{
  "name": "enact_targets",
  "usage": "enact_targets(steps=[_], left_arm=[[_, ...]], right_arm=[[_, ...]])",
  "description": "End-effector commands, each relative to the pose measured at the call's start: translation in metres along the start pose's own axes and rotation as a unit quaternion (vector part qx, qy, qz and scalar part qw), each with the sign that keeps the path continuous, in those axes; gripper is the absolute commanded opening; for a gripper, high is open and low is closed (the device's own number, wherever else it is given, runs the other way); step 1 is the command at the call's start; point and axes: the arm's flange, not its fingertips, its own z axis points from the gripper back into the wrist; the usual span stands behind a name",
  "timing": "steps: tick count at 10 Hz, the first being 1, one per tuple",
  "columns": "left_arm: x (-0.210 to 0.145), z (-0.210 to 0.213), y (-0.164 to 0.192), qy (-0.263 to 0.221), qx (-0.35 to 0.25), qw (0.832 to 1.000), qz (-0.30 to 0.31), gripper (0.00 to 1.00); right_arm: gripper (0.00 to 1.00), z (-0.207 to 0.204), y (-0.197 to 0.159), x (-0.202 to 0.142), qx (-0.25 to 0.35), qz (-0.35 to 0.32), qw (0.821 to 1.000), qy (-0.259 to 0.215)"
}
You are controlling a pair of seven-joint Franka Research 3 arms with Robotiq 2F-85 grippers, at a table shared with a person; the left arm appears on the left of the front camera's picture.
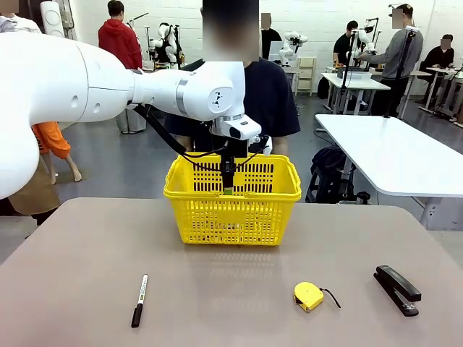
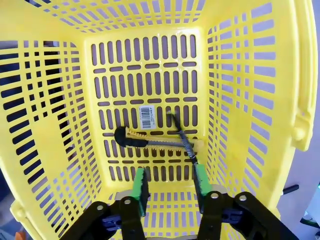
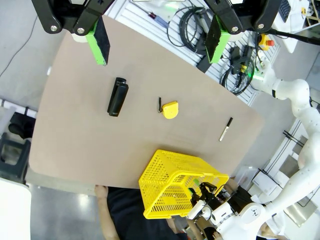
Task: Place the items the person wants into the basket.
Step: Pick up the item the person points to and place it in the Market Basket.
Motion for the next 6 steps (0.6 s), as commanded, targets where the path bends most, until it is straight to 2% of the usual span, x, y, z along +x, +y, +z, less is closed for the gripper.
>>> enact_targets(steps=[1,6], left_arm=[[0.0039,0.0072,0.0075,-0.004,-0.008,1.0,0.0,1.0],[0.0036,0.0087,0.0065,-0.008,-0.002,1.0,0.004,1.0]], right_arm=[[1.0,-0.0014,-0.0009,-0.0007,0.011,0.006,1.0,-0.004],[1.0,-0.0014,-0.0009,-0.0007,0.011,0.006,1.0,-0.004]])
